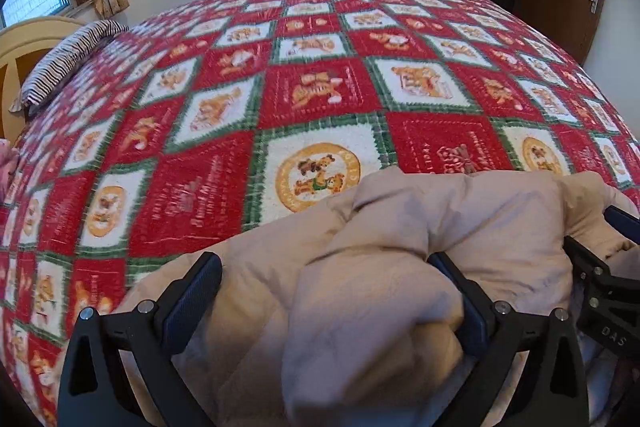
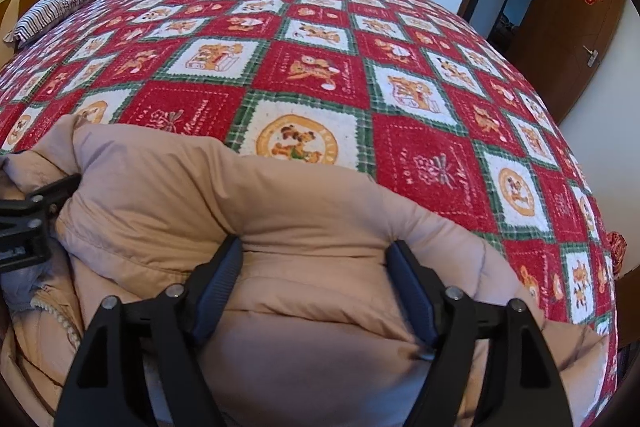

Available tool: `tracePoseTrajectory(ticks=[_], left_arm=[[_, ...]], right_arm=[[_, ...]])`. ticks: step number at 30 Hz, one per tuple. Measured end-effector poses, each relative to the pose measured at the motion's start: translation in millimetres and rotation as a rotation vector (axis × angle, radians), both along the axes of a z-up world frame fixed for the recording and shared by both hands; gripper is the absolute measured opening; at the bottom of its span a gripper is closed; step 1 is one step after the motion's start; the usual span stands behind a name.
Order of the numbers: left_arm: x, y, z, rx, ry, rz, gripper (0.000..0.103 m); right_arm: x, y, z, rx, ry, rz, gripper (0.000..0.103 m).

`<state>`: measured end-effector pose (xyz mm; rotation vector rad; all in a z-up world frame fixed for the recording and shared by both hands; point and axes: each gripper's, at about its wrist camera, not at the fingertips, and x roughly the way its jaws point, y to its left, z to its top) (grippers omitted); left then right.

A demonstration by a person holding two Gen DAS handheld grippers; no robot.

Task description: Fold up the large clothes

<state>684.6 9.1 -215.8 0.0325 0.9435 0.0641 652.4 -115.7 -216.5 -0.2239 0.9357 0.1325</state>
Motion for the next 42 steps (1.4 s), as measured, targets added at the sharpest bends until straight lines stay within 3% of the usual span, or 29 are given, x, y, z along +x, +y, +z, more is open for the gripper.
tracePoseTrajectory(ticks=[6, 18, 28, 33, 42], left_arm=[[-34, 3, 37, 0.0, -0.111, -0.011, 0.102], [-135, 26, 29, -0.073, -0.037, -0.036, 0.102], [-219, 35, 23, -0.1, -0.054, -0.007, 0.102], [-253, 38, 26, -0.15, -0.06, 0.002, 0.102], [-327, 36, 24, -0.097, -0.088, -0.017, 0.102]], right_arm=[[-12, -14, 15, 0.059, 0.001, 0.023, 0.086], [-76, -53, 26, 0.09, 0.001, 0.013, 0.087], [-155, -79, 26, 0.07, -0.033, 0.021, 0.087], [-191, -93, 28, 0.096, -0.06, 0.002, 0.087], [-258, -116, 20, 0.103, -0.025, -0.048, 0.087]])
